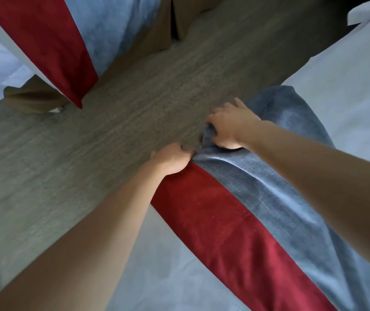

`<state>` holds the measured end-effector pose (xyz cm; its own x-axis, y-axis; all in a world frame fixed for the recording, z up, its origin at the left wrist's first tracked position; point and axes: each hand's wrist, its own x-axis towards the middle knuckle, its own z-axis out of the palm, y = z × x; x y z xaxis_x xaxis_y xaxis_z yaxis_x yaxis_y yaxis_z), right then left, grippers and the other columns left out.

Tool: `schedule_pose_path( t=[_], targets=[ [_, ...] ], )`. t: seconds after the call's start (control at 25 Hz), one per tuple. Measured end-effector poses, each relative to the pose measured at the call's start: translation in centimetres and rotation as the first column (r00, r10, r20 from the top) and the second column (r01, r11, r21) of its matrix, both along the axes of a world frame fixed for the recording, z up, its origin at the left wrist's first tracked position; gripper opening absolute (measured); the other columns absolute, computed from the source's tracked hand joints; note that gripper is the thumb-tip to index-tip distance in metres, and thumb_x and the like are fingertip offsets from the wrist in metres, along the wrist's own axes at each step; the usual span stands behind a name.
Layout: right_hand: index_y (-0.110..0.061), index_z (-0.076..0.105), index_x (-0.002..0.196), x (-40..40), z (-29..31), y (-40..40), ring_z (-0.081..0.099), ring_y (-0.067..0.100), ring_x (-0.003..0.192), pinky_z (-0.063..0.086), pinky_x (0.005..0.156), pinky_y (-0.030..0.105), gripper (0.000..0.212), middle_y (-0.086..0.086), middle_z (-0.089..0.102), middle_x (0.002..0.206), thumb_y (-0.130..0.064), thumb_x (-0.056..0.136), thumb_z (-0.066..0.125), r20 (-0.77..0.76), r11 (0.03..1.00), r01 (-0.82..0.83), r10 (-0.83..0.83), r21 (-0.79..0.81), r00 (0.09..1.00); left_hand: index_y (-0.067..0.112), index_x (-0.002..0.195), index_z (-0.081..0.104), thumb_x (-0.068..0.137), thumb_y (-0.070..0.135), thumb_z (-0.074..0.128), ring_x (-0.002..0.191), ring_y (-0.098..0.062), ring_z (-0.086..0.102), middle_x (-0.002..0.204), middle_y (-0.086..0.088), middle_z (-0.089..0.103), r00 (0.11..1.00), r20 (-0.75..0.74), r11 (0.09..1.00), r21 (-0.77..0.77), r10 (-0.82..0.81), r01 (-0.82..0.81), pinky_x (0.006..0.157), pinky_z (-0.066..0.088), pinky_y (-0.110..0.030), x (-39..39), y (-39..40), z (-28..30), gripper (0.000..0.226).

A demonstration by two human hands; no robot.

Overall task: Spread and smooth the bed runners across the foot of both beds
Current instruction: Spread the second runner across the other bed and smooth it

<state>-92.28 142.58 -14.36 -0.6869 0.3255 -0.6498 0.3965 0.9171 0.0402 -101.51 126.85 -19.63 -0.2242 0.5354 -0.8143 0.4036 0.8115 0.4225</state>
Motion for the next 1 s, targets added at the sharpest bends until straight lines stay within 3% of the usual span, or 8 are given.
schedule_pose_path(
  t=[0.12, 0.16, 0.24, 0.4, 0.64, 0.76, 0.88, 1.0],
  targets=[
    [-0.019, 0.068, 0.104, 0.6, -1.2, -0.5, 0.053, 0.027, 0.115, 0.016, 0.119, 0.053, 0.021, 0.008, 0.068, 0.107, -0.028, 0.090, 0.055, 0.019, 0.996, -0.053, 0.052, 0.077, 0.998, 0.023, 0.104, 0.073, 0.090, 0.051, 0.055, 0.090, -0.017, 0.062, 0.102, 0.009, 0.067, 0.961, 0.166, 0.975, -0.075, 0.219, -0.209, 0.079, 0.046, -0.032, 0.2, -1.2, -1.6, 0.037],
    [-0.018, 0.068, 0.099, 0.6, -1.6, -0.6, 0.055, 0.027, 0.112, 0.017, 0.119, 0.052, 0.018, 0.009, 0.069, 0.103, -0.026, 0.090, 0.055, -0.006, 0.993, -0.069, 0.070, 0.098, 0.998, 0.022, 0.089, 0.074, 0.086, 0.047, 0.061, 0.083, -0.018, 0.065, 0.090, 0.008, 0.071, 0.961, 0.140, 0.971, -0.058, 0.238, -0.232, 0.074, 0.049, -0.033, 0.1, -1.2, -2.1, 0.028],
    [-0.016, 0.069, 0.096, 0.2, -2.4, -0.8, 0.056, 0.028, 0.111, 0.019, 0.118, 0.049, 0.016, 0.010, 0.070, 0.101, -0.024, 0.090, 0.057, -0.070, 0.989, -0.070, 0.079, 0.132, 0.994, 0.022, 0.071, 0.067, 0.081, 0.042, 0.066, 0.077, -0.020, 0.065, 0.071, 0.006, 0.068, 0.973, 0.003, 0.973, 0.004, 0.230, -0.230, 0.084, 0.046, -0.039, -0.2, -1.1, -3.0, 0.023],
    [-0.015, 0.069, 0.098, -2.7, -4.2, -1.2, 0.053, 0.028, 0.115, 0.021, 0.117, 0.048, 0.020, 0.008, 0.069, 0.105, -0.027, 0.093, 0.054, -0.144, 0.986, -0.023, 0.047, 0.163, 0.988, 0.026, 0.073, 0.061, 0.084, 0.047, 0.064, 0.084, -0.018, 0.054, 0.076, 0.010, 0.063, 0.946, -0.272, 0.984, 0.078, 0.176, -0.161, 0.086, 0.021, -0.036, -3.3, -0.8, -4.2, 0.024],
    [-0.016, 0.067, 0.108, -5.3, -6.2, -2.0, 0.050, 0.028, 0.122, 0.019, 0.119, 0.050, 0.022, 0.006, 0.066, 0.115, -0.023, 0.096, 0.050, -0.204, 0.990, 0.062, -0.036, 0.124, 0.978, 0.026, 0.074, 0.064, 0.086, 0.048, 0.063, 0.088, -0.020, 0.061, 0.075, 0.008, 0.064, 0.936, -0.336, 0.994, 0.006, 0.104, -0.109, 0.088, 0.024, -0.039, -6.8, -1.2, -5.2, 0.025],
    [-0.017, 0.064, 0.118, -2.2, -4.0, -1.5, 0.049, 0.028, 0.123, 0.019, 0.119, 0.050, 0.029, 0.005, 0.062, 0.123, -0.031, 0.096, 0.049, -0.349, 0.981, 0.139, -0.084, 0.135, 0.933, 0.026, 0.098, 0.069, 0.089, 0.042, 0.059, 0.114, -0.025, 0.060, 0.107, 0.001, 0.072, 0.927, -0.374, 0.999, 0.007, 0.040, -0.040, 0.103, 0.027, -0.041, -4.8, 1.2, -3.5, 0.020],
    [-0.017, 0.063, 0.120, 4.4, -0.1, 0.0, 0.053, 0.028, 0.114, 0.020, 0.119, 0.044, 0.032, 0.004, 0.062, 0.118, -0.028, 0.096, 0.045, -0.578, 0.931, 0.309, -0.147, 0.193, 0.803, 0.031, 0.119, 0.065, 0.092, 0.036, 0.054, 0.124, -0.023, 0.055, 0.126, 0.002, 0.066, 0.904, -0.421, 0.967, 0.253, 0.079, 0.034, 0.105, 0.027, -0.041, 0.0, 7.2, 0.4, 0.029],
    [-0.012, 0.065, 0.120, 13.1, 3.5, 1.4, 0.057, 0.033, 0.109, 0.025, 0.117, 0.044, 0.034, 0.008, 0.065, 0.115, -0.018, 0.091, 0.047, -0.685, 0.821, 0.533, -0.269, 0.204, 0.677, 0.032, 0.114, 0.066, 0.089, 0.035, 0.054, 0.118, -0.022, 0.057, 0.119, 0.008, 0.068, 0.896, -0.441, 0.802, 0.549, 0.041, 0.234, 0.099, 0.030, -0.039, 7.5, 13.4, 5.3, 0.028]
  ],
)
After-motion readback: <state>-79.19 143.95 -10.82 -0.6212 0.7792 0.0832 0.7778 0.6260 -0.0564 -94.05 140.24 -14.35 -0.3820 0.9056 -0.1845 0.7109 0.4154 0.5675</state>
